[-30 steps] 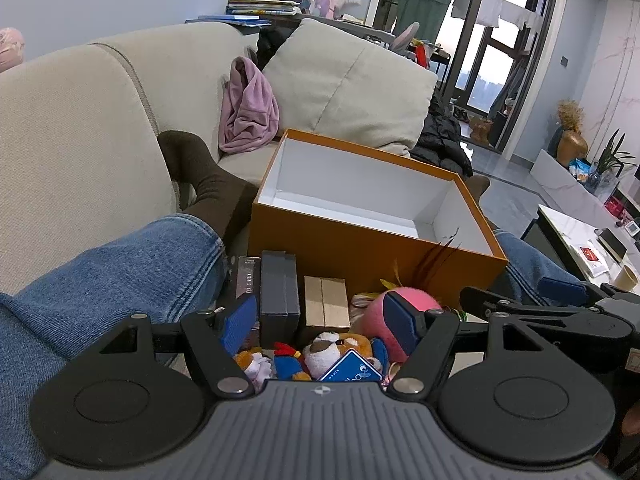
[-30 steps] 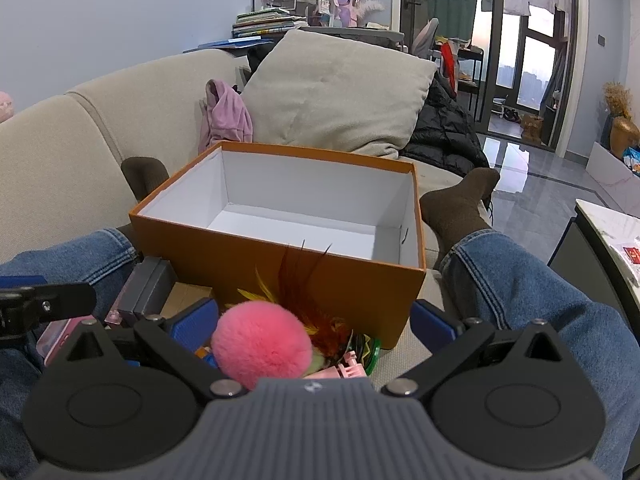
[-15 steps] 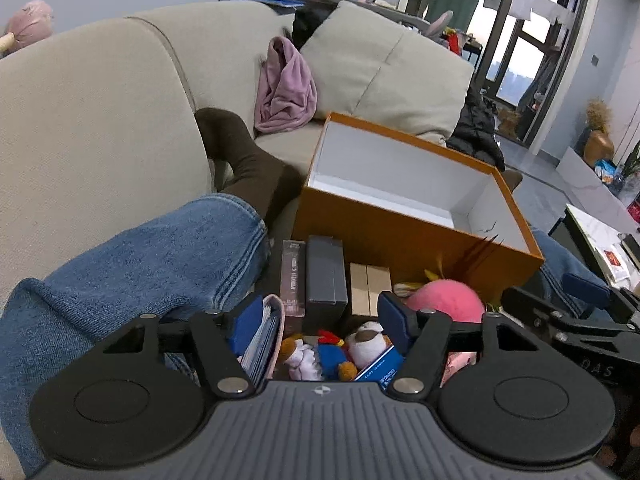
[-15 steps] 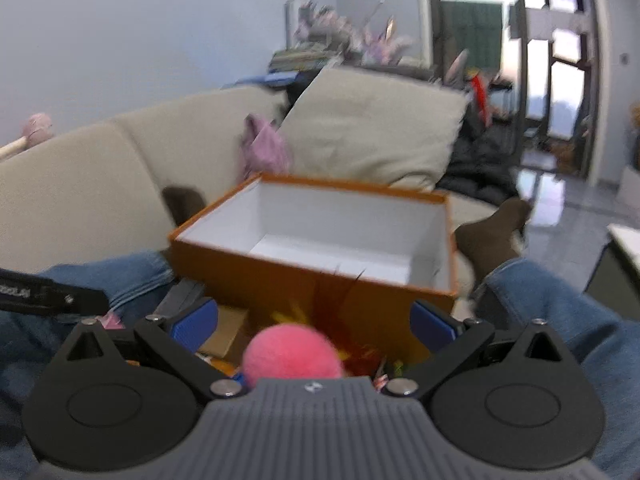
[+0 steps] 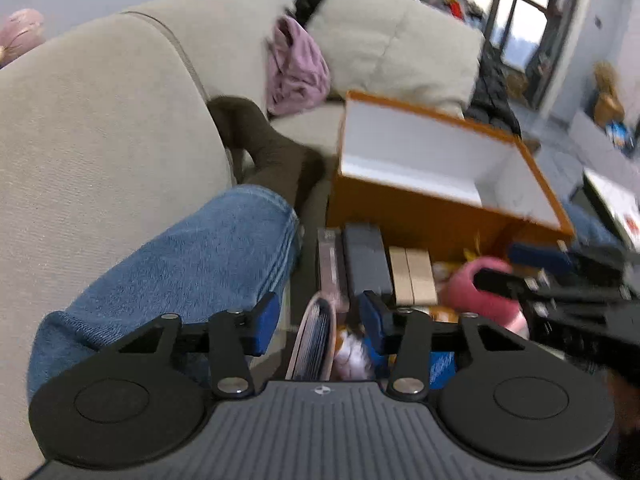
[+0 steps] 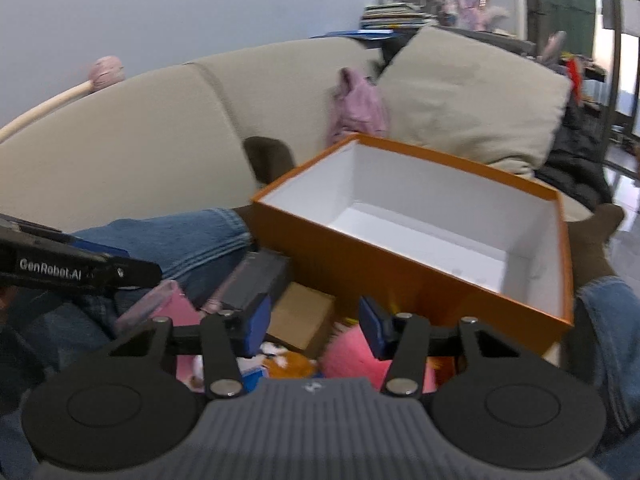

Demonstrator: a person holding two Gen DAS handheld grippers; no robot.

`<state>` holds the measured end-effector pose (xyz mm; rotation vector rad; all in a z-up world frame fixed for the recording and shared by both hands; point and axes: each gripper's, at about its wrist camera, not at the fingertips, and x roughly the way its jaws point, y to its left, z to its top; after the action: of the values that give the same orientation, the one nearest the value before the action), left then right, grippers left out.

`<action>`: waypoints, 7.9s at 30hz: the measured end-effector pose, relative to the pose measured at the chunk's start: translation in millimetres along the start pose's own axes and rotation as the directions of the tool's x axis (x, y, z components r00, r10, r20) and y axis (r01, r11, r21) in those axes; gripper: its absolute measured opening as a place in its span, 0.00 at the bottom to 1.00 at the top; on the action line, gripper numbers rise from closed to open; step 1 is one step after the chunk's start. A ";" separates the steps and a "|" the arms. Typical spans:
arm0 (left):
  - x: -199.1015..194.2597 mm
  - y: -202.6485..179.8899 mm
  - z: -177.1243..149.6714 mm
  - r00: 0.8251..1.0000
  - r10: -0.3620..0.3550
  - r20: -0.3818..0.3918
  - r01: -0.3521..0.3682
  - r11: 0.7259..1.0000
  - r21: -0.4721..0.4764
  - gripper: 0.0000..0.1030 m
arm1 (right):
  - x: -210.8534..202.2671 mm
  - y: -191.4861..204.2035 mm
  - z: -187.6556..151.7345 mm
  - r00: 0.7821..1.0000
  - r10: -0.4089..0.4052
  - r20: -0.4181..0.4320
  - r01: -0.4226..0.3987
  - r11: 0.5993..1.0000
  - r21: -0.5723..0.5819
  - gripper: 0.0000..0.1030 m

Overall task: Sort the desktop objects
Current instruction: 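Grasp the pink wallet with the left gripper from the pile, then lift the pink wallet with the left gripper while the right gripper grasps the dark grey box, then carry the dark grey box with the right gripper toward the orange shoebox, then lower the wallet and grey box into the shoebox and open both grippers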

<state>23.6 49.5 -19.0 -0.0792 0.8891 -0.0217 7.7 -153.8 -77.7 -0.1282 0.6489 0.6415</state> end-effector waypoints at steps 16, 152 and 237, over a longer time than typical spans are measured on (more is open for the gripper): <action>40.4 -9.5 -14.1 0.990 0.058 -0.127 -0.043 0.992 0.123 0.35 | 36.3 14.0 8.6 0.996 0.056 -0.073 -0.061 0.996 -0.064 0.51; -12.8 -10.8 13.3 0.985 -0.165 0.052 0.168 0.984 -0.053 0.19 | -8.4 -87.6 -46.2 0.896 0.265 -0.356 -0.111 0.911 0.398 0.48; 215.6 -69.0 177.5 0.998 0.044 -0.048 -0.025 0.940 0.341 0.20 | 203.0 -191.7 122.4 0.948 0.157 -0.277 0.004 0.865 0.502 0.34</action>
<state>298.2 -19.9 -69.3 0.2618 0.9307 -0.1449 309.7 -165.3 -117.8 0.2894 1.1132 0.5153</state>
